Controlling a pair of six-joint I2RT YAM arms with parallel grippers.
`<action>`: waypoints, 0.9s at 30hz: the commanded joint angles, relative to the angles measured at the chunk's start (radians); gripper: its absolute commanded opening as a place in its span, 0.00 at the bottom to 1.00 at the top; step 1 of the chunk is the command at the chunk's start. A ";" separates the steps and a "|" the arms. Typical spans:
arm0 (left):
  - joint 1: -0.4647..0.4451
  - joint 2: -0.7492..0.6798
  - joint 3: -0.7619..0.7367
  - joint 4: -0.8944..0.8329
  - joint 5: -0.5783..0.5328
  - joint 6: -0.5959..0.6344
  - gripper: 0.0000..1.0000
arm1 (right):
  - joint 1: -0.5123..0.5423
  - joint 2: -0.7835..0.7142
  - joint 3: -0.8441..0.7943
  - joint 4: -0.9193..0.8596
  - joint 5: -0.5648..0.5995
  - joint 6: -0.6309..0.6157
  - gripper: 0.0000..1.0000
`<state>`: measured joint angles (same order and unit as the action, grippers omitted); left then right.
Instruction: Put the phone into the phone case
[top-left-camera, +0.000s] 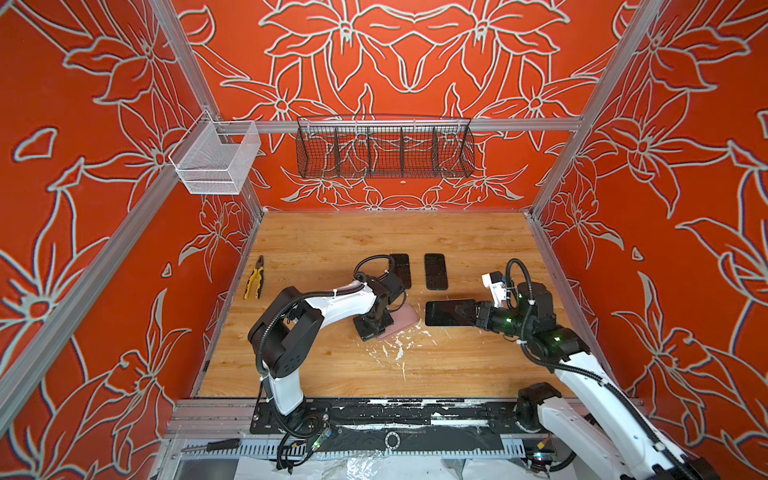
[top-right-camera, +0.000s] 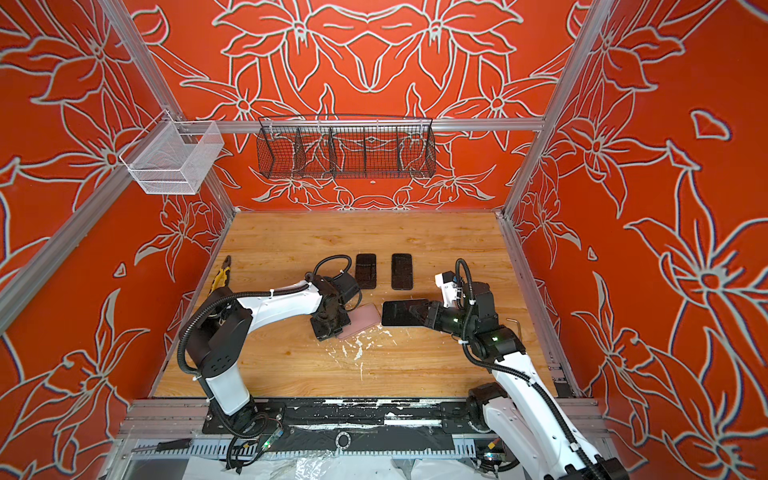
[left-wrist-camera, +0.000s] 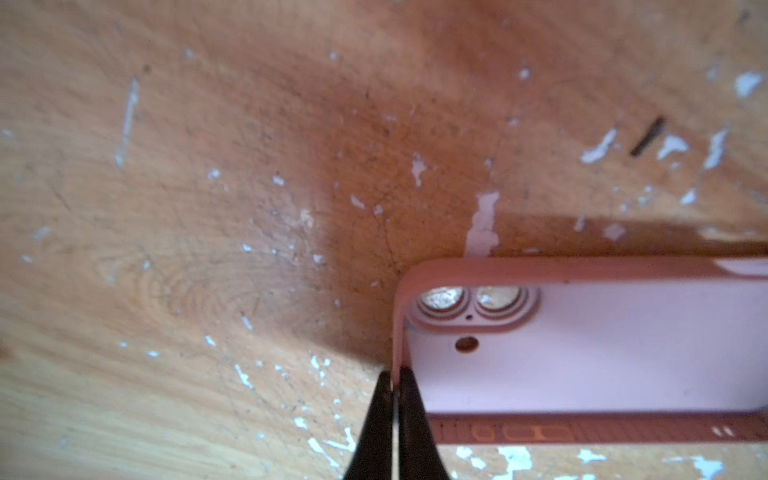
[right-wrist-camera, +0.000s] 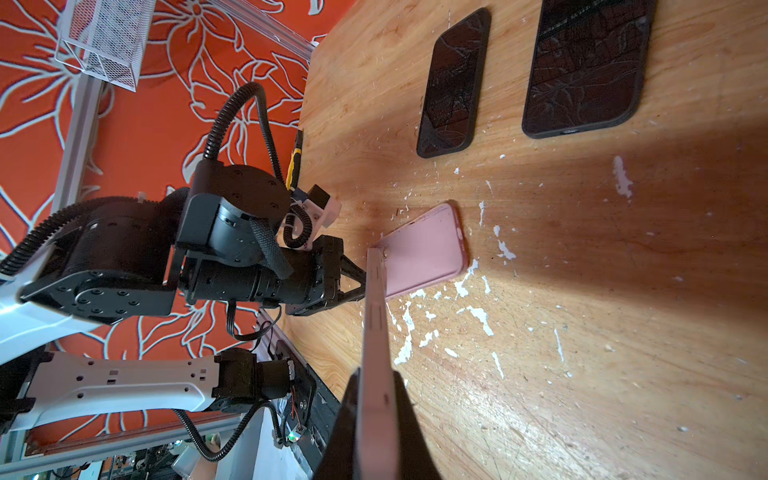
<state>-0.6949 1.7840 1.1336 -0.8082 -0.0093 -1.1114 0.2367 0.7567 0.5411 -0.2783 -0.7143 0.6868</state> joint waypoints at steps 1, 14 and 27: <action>-0.008 -0.013 0.019 -0.049 -0.056 0.192 0.00 | 0.001 -0.024 0.058 -0.002 -0.002 -0.025 0.00; -0.013 -0.077 -0.049 0.110 0.094 0.493 0.00 | 0.039 0.029 0.022 0.032 -0.043 0.012 0.00; -0.003 -0.166 -0.123 0.178 0.076 0.402 0.23 | 0.201 0.207 -0.006 0.189 0.152 0.074 0.00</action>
<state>-0.7010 1.6886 1.0264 -0.6430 0.0834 -0.6762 0.4187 0.9550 0.5392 -0.1913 -0.6147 0.7338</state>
